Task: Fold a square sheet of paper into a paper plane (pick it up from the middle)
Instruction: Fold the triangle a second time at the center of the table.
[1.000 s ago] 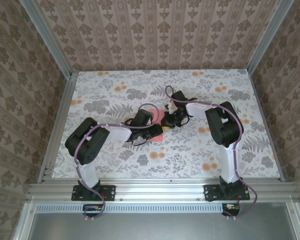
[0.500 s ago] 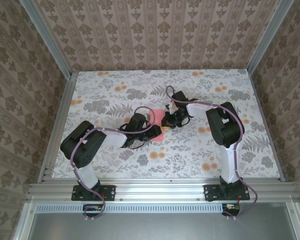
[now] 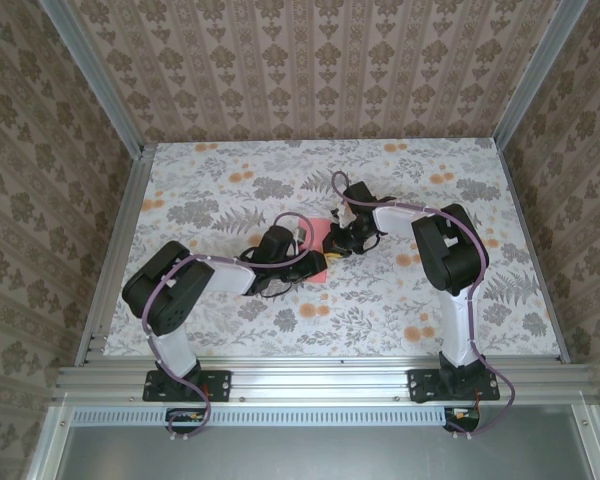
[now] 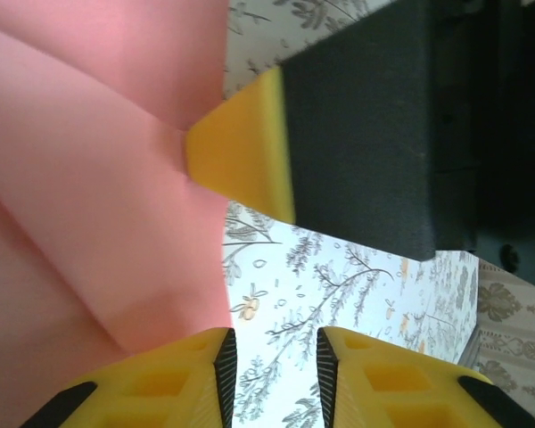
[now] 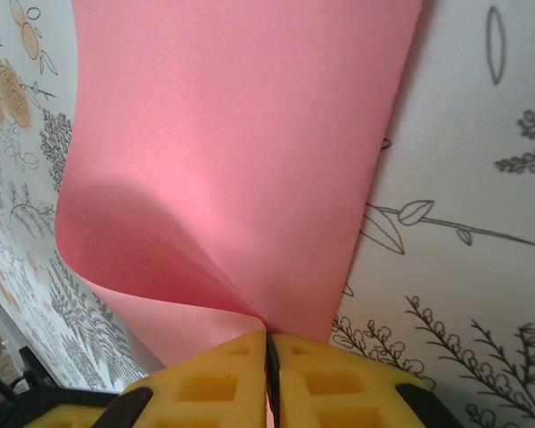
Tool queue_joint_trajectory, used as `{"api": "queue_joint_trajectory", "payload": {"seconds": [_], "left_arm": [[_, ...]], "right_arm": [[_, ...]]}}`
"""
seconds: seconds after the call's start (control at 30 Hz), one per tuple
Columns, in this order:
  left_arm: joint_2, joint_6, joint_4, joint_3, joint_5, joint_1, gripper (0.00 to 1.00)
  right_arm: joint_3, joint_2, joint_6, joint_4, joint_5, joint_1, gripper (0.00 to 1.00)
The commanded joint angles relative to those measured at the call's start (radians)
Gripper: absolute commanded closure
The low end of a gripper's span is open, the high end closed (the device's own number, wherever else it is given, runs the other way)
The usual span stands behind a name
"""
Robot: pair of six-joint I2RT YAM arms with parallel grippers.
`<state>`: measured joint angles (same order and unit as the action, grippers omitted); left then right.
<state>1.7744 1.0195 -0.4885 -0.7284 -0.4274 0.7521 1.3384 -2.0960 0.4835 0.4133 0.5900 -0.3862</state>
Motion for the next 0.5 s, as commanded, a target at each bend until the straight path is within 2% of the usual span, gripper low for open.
{"api": "queue_joint_trajectory", "payload": {"seconds": [0.0, 0.47], "left_arm": [[0.010, -0.060, 0.076, -0.043, -0.023, 0.010, 0.70], [0.055, -0.067, 0.120, -0.077, -0.013, 0.019, 0.73]], "right_arm": [[-0.012, -0.071, 0.020, 0.099, -0.161, 0.015, 0.88], [-0.010, -0.078, 0.037, 0.104, -0.180, 0.016, 0.89]]}}
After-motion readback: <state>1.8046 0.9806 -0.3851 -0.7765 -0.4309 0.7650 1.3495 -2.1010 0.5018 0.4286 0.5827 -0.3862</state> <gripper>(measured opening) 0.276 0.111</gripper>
